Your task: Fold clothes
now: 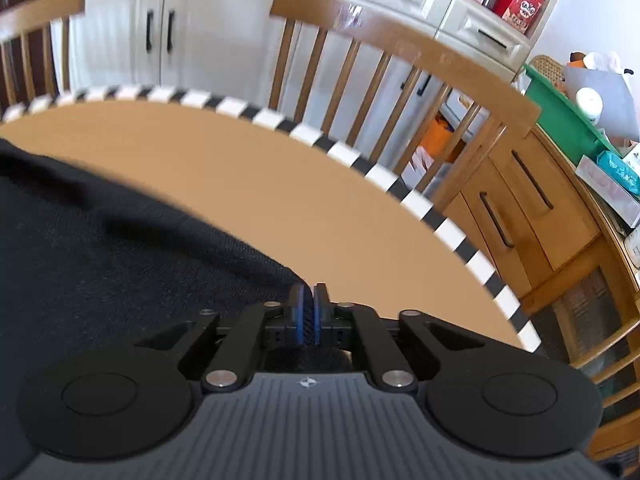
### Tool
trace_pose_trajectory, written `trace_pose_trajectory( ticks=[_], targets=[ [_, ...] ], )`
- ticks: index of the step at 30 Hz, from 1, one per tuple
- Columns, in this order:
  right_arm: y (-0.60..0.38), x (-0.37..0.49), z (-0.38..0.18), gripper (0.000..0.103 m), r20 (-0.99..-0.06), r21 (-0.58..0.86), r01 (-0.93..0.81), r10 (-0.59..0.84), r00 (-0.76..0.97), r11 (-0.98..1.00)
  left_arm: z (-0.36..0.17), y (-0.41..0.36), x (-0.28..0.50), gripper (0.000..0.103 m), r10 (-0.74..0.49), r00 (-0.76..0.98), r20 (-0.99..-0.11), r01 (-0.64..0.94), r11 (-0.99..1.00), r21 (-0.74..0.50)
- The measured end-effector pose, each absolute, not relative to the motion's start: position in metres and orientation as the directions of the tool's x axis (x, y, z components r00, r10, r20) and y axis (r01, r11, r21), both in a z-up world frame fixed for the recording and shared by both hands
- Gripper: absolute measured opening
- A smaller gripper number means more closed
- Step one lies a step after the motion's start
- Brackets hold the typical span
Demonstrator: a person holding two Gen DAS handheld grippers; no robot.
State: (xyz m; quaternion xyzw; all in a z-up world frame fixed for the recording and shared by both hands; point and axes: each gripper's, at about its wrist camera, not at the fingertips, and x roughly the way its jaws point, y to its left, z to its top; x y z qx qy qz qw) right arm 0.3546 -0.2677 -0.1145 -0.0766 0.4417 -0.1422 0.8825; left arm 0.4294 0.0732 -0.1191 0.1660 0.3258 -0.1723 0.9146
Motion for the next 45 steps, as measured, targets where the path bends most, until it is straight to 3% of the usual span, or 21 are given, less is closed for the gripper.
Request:
trace_pose_trajectory(
  ticks=[2,6,9,11,13,16,21,28,30,38,41,43,45],
  targets=[
    [-0.26,0.358,-0.117,0.025,-0.739,-0.29,0.194,-0.348,0.577,0.937,-0.122,0.07,0.431,0.015,-0.175,0.76,-0.625,0.404,0.882,0.244],
    [-0.249,0.344,-0.094,0.028,-0.654,-0.24,0.122,-0.253,0.713,0.963,-0.105,0.085,0.426,0.029,-0.206,0.821,-0.532,0.341,0.925,0.168],
    [-0.232,0.342,-0.088,0.023,-0.646,-0.191,-0.014,-0.115,0.755,0.981,-0.097,0.077,0.422,0.031,-0.315,0.801,-0.509,0.426,0.897,0.117],
    [-0.207,0.351,-0.098,0.02,-0.679,-0.23,-0.123,-0.069,0.73,0.965,-0.1,0.051,0.418,0.031,-0.375,0.752,-0.542,0.531,0.832,0.16],
    [-0.196,0.366,-0.108,0.006,-0.721,-0.203,-0.148,-0.046,0.691,0.968,-0.105,0.027,0.416,0.031,-0.423,0.68,-0.599,0.614,0.775,0.15],
    [-0.186,0.389,-0.12,0.006,-0.772,-0.135,-0.144,-0.013,0.635,0.98,-0.116,-0.005,0.423,0.033,-0.48,0.57,-0.667,0.685,0.726,0.062],
    [-0.207,0.416,-0.115,0.006,-0.774,0.022,0.036,-0.006,0.634,0.999,-0.13,-0.024,0.461,0.034,-0.457,0.568,-0.684,0.64,0.768,0.018],
    [-0.233,0.433,-0.124,0.006,-0.767,0.208,0.188,0.041,0.64,0.96,-0.134,-0.021,0.519,0.035,-0.459,0.582,-0.671,0.513,0.848,-0.136],
    [-0.245,0.432,-0.129,0.004,-0.751,0.299,0.243,0.07,0.657,0.923,-0.136,-0.019,0.53,0.042,-0.459,0.582,-0.671,0.469,0.864,-0.184],
    [-0.29,0.411,-0.154,0.0,-0.673,0.634,0.461,0.148,0.725,0.621,-0.133,-0.017,0.538,0.043,-0.426,0.62,-0.658,0.443,0.883,-0.155],
    [-0.302,0.391,-0.159,0.008,-0.611,0.749,0.504,0.153,0.777,0.431,-0.125,-0.006,0.53,0.044,-0.427,0.637,-0.642,0.396,0.896,-0.204],
    [-0.3,0.38,-0.144,0.012,-0.623,0.681,0.464,0.116,0.774,0.566,-0.11,0.018,0.509,0.044,-0.472,0.686,-0.554,0.378,0.882,-0.282],
    [-0.296,0.371,-0.124,0.012,-0.645,0.531,0.388,0.063,0.761,0.753,-0.099,0.036,0.491,0.046,-0.479,0.704,-0.524,0.408,0.877,-0.254]
  ],
)
